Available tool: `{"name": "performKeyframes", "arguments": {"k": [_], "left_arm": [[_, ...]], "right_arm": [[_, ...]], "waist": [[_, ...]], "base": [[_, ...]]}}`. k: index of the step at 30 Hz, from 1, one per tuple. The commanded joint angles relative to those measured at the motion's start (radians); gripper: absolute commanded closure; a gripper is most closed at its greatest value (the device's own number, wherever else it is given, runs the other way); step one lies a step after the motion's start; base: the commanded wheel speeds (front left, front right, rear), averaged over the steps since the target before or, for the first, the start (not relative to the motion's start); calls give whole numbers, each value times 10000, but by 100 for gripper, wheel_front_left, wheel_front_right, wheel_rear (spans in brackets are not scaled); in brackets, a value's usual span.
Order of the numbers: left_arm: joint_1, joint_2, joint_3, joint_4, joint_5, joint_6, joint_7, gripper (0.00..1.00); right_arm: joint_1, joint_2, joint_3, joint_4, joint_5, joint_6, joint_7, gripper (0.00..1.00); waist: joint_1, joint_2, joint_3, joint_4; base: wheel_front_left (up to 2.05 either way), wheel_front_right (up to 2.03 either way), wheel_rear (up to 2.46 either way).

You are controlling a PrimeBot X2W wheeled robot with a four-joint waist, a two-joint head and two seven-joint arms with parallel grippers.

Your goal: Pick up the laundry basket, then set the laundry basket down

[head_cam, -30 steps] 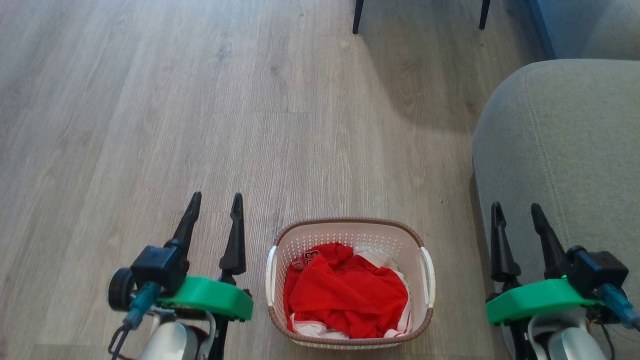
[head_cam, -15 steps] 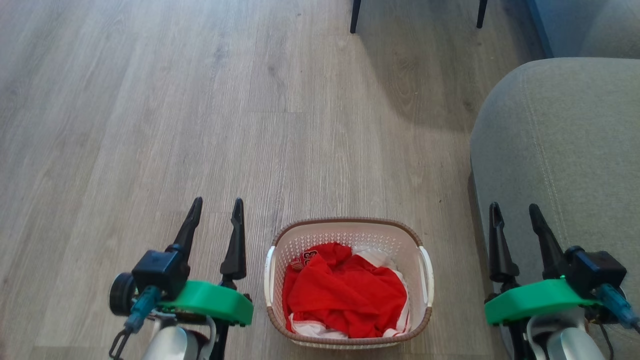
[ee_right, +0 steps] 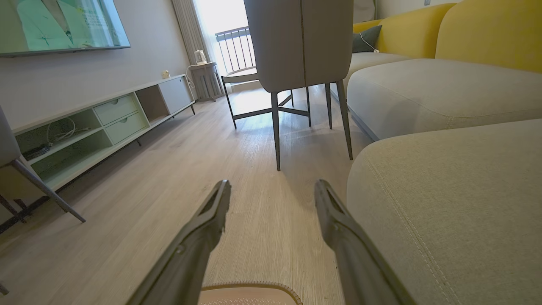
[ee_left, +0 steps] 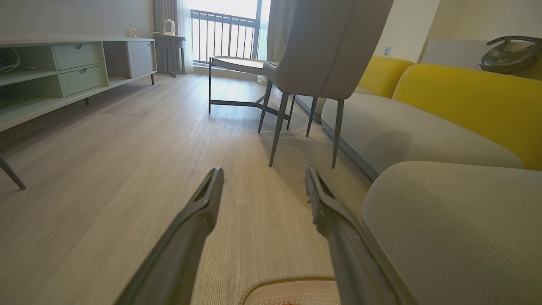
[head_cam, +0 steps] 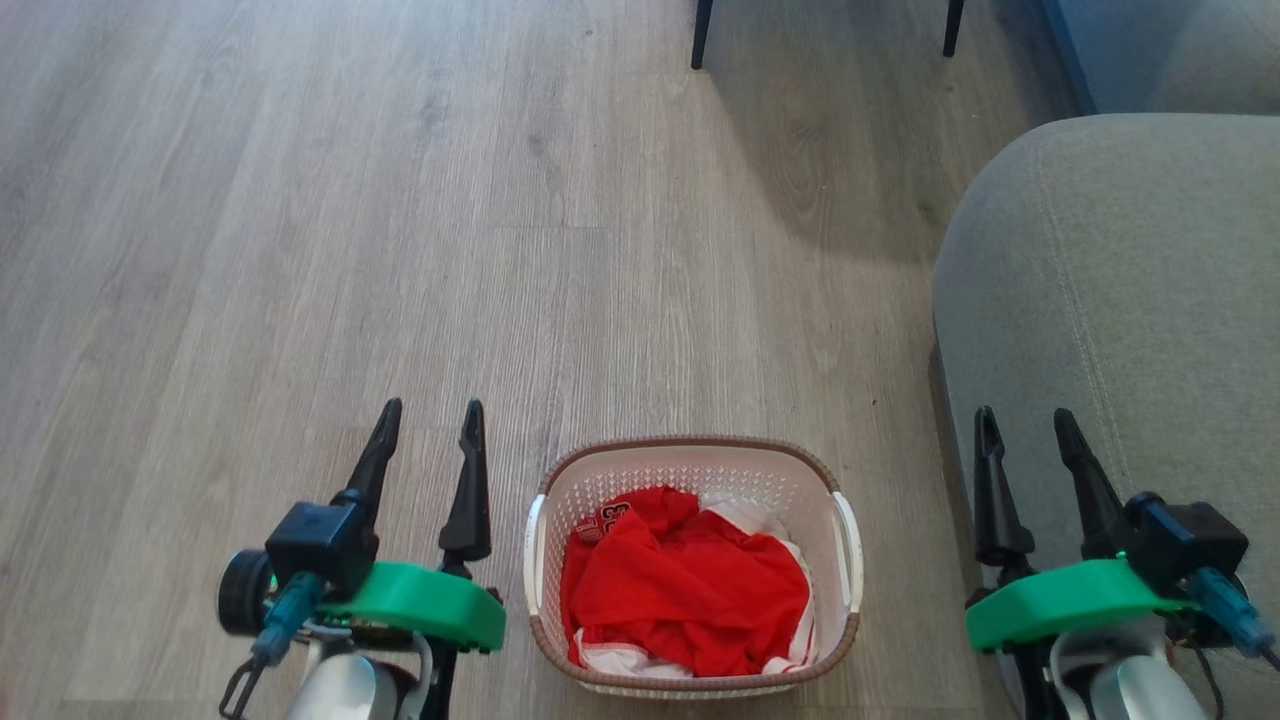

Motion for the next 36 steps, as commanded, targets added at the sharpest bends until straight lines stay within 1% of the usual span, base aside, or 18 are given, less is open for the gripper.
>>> {"name": "performKeyframes", "arguments": {"k": [1,5,6,9,36], "left_arm": [[-380,-34,300,-335,33,52,-53,0],[-370,-34,275,-287,-13,46,-53,0],[5,4,-10,54,-27,-3,0,100],[148,6,-15,473,-67,-11,4,100],[-74,179,569,751,-3098,-365,583,100]], "right_arm": [[-315,-57,239,-337,-74,71,-120,0],[-316,-57,263,-349,-77,71,-120,0],[1,4,31,24,4,0,4,100],[86,17,75,459,42,0,24,100],[-221,-151,-99,782,2949,15,614,100]], "waist": [[0,0,7,-5],[0,0,12,-10],[0,0,12,-11],[0,0,14,-15],[0,0,-31,-227]], "base": [[0,0,0],[0,0,0],[0,0,0],[0,0,0],[0,0,0]]}}
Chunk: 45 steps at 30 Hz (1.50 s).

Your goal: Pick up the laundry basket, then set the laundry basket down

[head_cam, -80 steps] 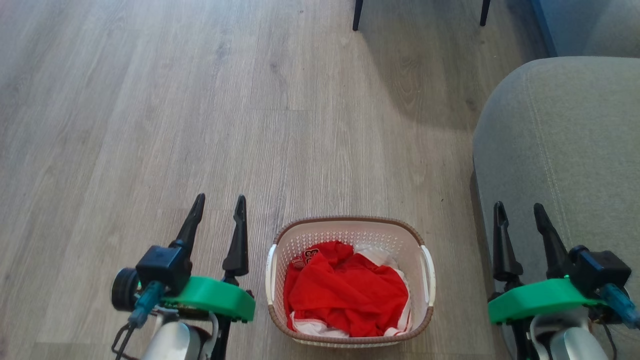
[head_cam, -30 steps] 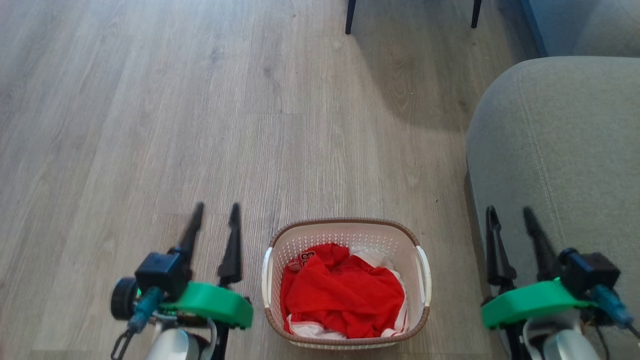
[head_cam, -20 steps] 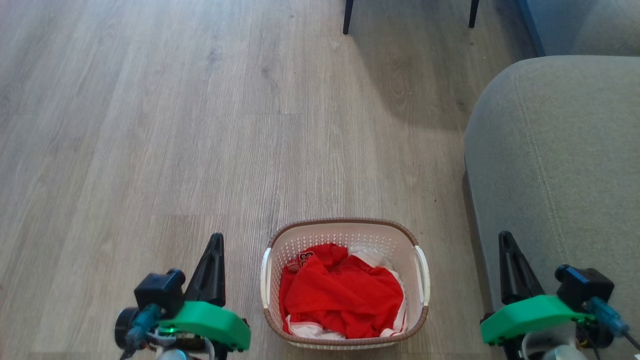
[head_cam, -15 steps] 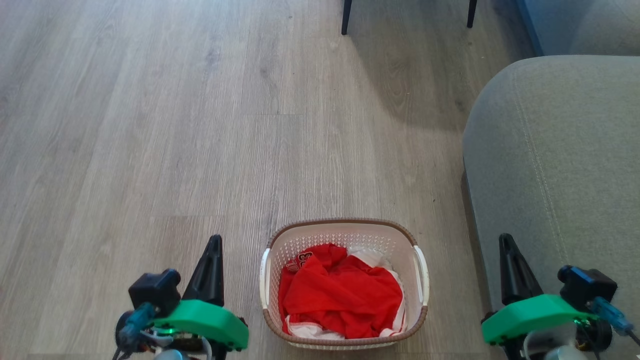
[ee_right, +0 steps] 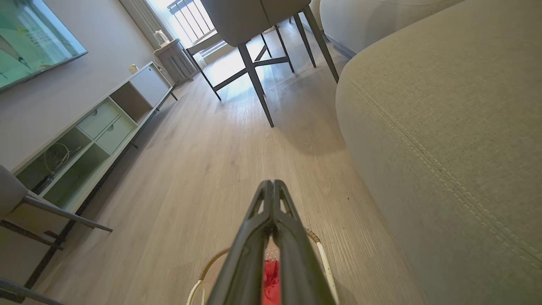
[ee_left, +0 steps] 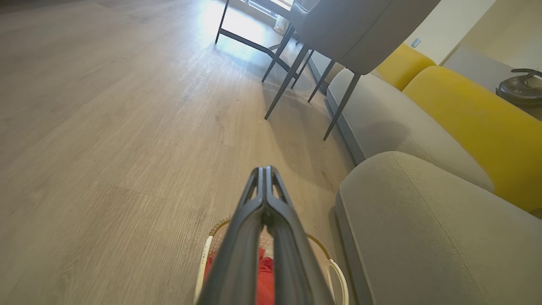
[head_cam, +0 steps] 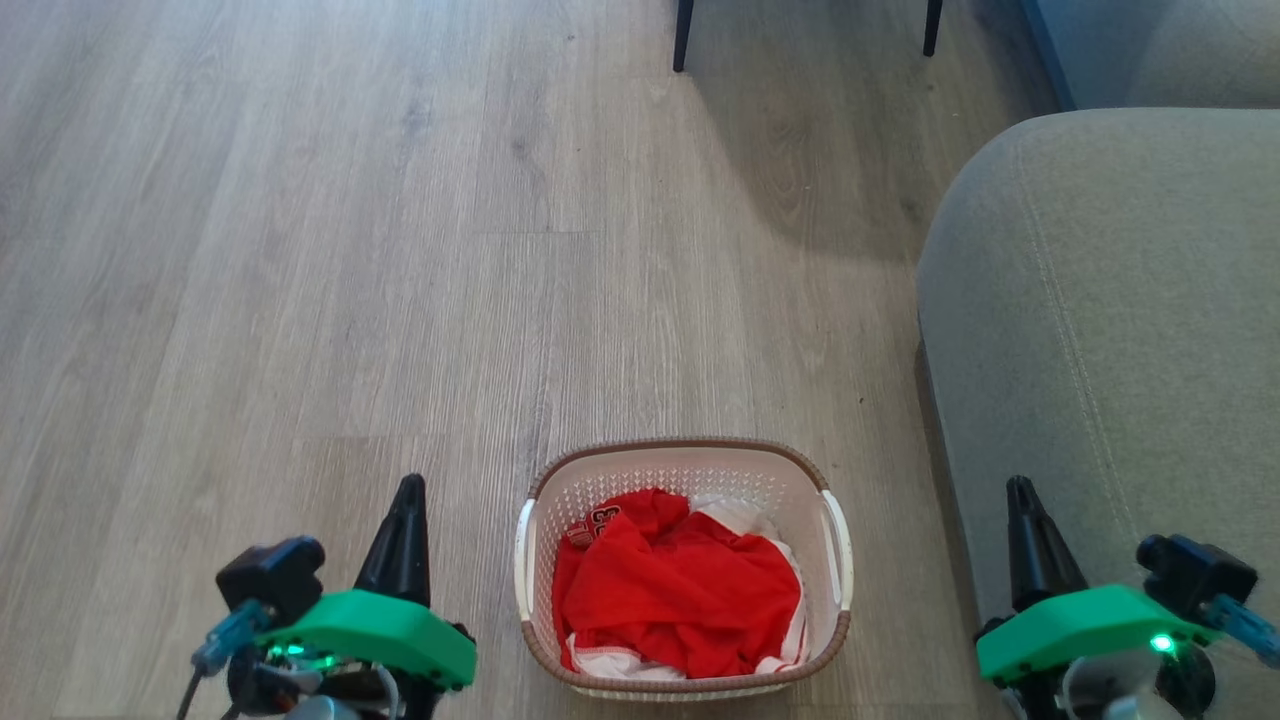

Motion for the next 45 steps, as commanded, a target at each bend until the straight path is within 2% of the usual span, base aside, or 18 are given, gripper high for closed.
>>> {"name": "performKeyframes", "arguments": {"k": [1,45], "left_arm": [[-560,117,226,-271,-227,-128,61,100],[-909,228,1449,121,-5124,-732,1219,100]], "right_arm": [[-534,-169,-48,-259,237,16,71,100],[-1049,-291,-550,289,4952,41,1233,100]], "waist": [[0,0,-1,-7],[0,0,-74,-362]], "base": [[0,0,0],[0,0,0]]}}
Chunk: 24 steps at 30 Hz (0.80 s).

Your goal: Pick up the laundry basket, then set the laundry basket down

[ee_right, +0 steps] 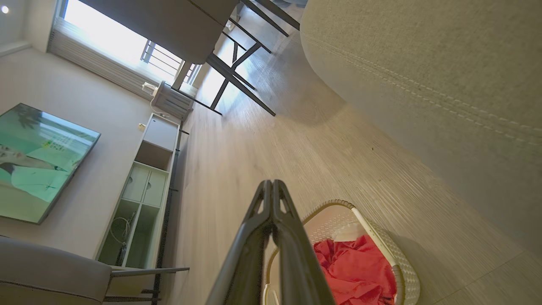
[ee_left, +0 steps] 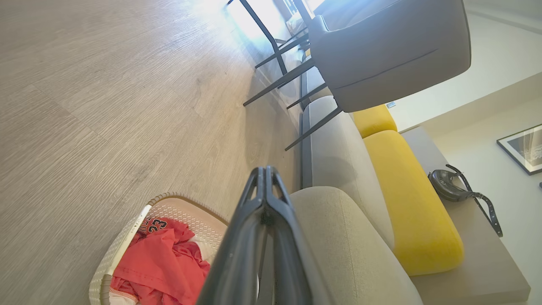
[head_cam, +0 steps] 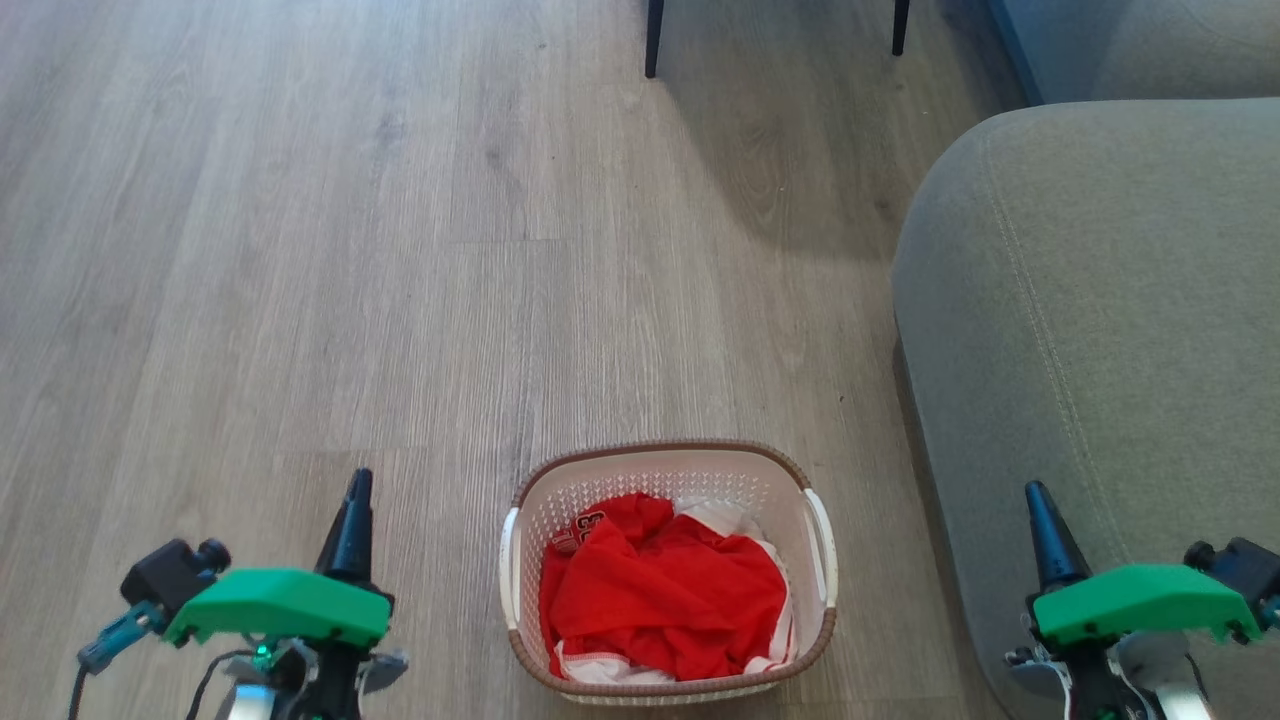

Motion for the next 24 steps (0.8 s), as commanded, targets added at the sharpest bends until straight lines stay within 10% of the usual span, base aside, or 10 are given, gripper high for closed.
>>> {"name": "performKeyframes", "arguments": {"k": [1,24], "left_arm": [[-563,175,325,-249,-269,-65,66,100],[-753,176,1042,-26,-2763,-379,736,100]], "right_arm": [[-605,-208,27,-272,275,41,74,100],[-880,-225,-301,19,2686,54,733,100]], "waist": [[0,0,-2,-10],[0,0,-41,-196]], "base": [[0,0,0],[0,0,0]]}}
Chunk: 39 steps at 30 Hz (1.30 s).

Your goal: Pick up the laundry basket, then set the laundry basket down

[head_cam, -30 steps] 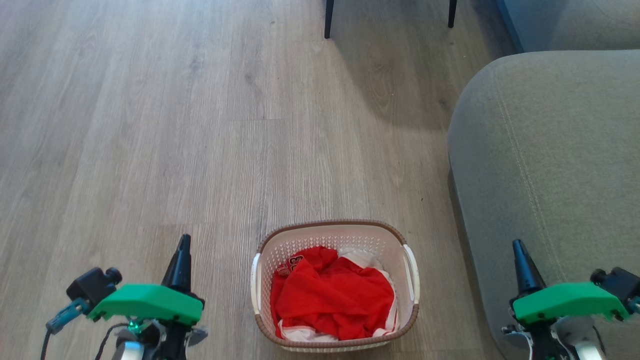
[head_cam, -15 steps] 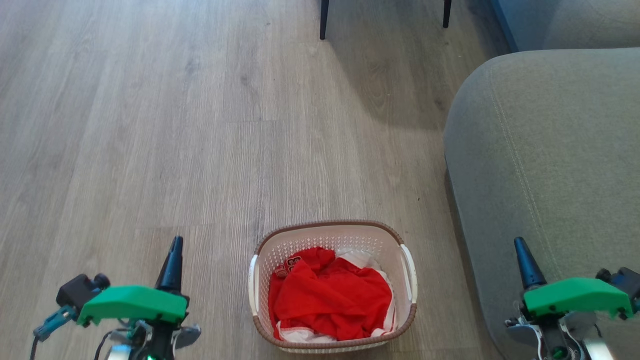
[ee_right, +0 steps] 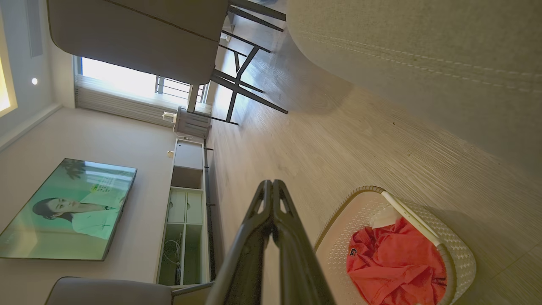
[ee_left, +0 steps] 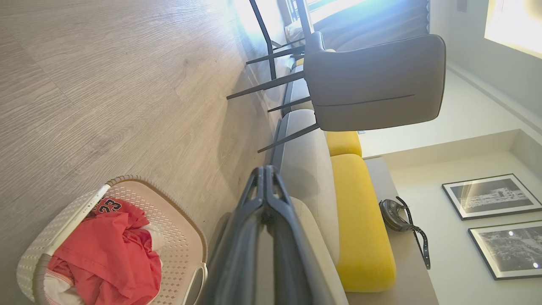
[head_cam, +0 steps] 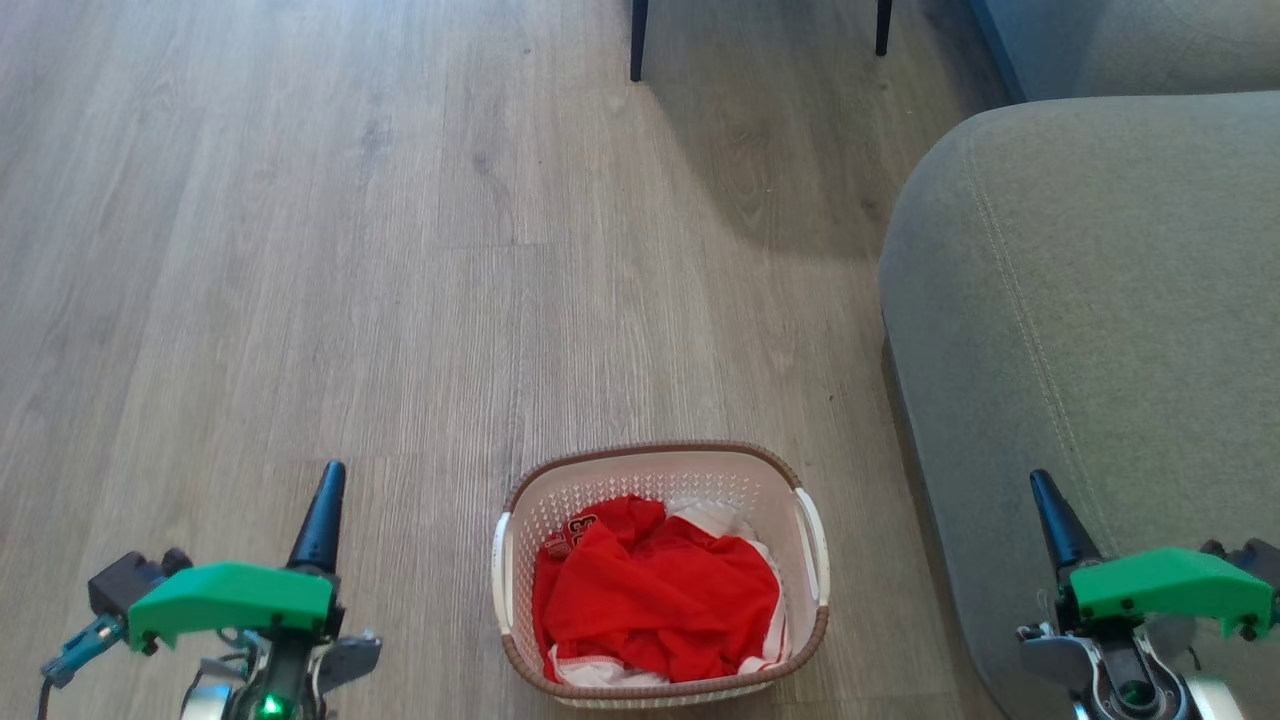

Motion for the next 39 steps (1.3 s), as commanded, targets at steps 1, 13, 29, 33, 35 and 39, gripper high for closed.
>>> {"name": "performKeyframes", "arguments": {"k": [1,13,29,33,35,39], "left_arm": [[-552,170,355,-260,-277,-111,98,100],[-644,161,710,-152,-1461,-262,429,100],[-779,143,1236,5,-3172,-481,916,100],[-795,133,1304,22,-3346,-504,978,100],[-795,126,1314,23,-3338,-504,985,100],[-797,113,1332,24,-3323,-504,1000,100]], "right_arm": [[-504,-210,60,-255,290,55,105,100],[-636,-211,-107,-115,1436,61,428,100],[-830,-208,-356,88,3093,70,904,100],[-851,-201,-393,111,3263,71,963,100],[-852,-195,-401,112,3257,71,970,100],[-853,-184,-416,113,3244,71,982,100]], "waist": [[0,0,-3,-11],[0,0,-21,-100],[0,0,-48,-229],[0,0,-51,-243],[0,0,-51,-243],[0,0,-51,-243]], "base": [[0,0,0],[0,0,0],[0,0,0],[0,0,0],[0,0,0],[0,0,0]]}}
